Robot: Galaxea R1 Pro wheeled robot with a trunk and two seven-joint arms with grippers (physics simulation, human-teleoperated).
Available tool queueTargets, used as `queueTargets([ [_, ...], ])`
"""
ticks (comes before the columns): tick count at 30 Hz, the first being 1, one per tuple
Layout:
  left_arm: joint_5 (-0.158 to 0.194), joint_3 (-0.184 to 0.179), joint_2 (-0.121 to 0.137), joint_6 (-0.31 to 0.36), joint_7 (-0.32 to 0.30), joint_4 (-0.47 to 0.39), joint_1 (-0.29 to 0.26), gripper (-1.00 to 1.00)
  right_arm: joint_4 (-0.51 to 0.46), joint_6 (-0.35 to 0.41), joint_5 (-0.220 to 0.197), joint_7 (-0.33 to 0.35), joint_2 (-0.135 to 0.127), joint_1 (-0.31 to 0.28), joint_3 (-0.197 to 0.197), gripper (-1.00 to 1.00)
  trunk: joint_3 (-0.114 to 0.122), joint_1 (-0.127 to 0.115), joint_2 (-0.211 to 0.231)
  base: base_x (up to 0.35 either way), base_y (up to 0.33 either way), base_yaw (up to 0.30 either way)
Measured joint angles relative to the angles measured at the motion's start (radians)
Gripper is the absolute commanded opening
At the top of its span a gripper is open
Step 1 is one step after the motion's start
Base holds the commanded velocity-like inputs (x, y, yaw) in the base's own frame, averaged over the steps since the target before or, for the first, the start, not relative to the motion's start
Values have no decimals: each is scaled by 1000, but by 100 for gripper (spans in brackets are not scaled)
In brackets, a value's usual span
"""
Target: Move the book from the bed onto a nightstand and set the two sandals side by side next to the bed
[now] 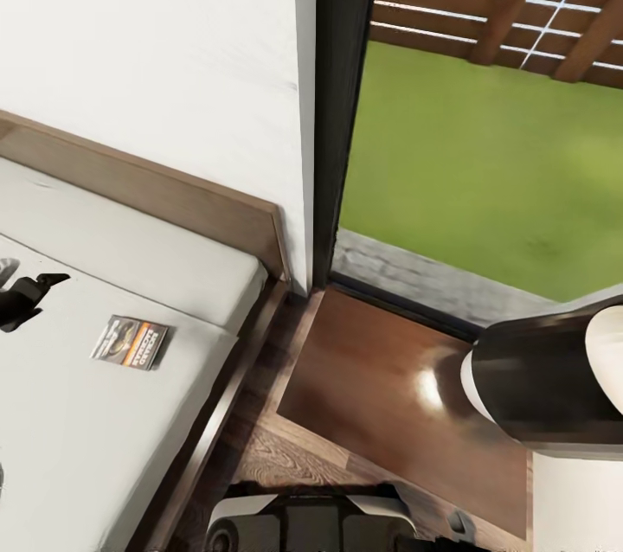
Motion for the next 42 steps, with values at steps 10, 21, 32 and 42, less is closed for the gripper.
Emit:
queueTargets([
  [10,-1,-2,-27,-101,82,8,-72,100,0,0,0,0,0,0,0,100,-15,0,0,0,0,0],
  [21,-7,-2,-170,-254,90,20,-73,100,0,0,0,0,1,0,0,100,-32,0,0,0,0,0],
  [32,-8,-1,-191,-258,92,19,-73,100,0,0,0,0,0,-1,0,100,-48,0,0,0,0,0],
  [42,-10,0,-174,-259,92,20,-73,100,-1,0,0,0,1,-1,0,100,-63,0,0,0,0,0],
])
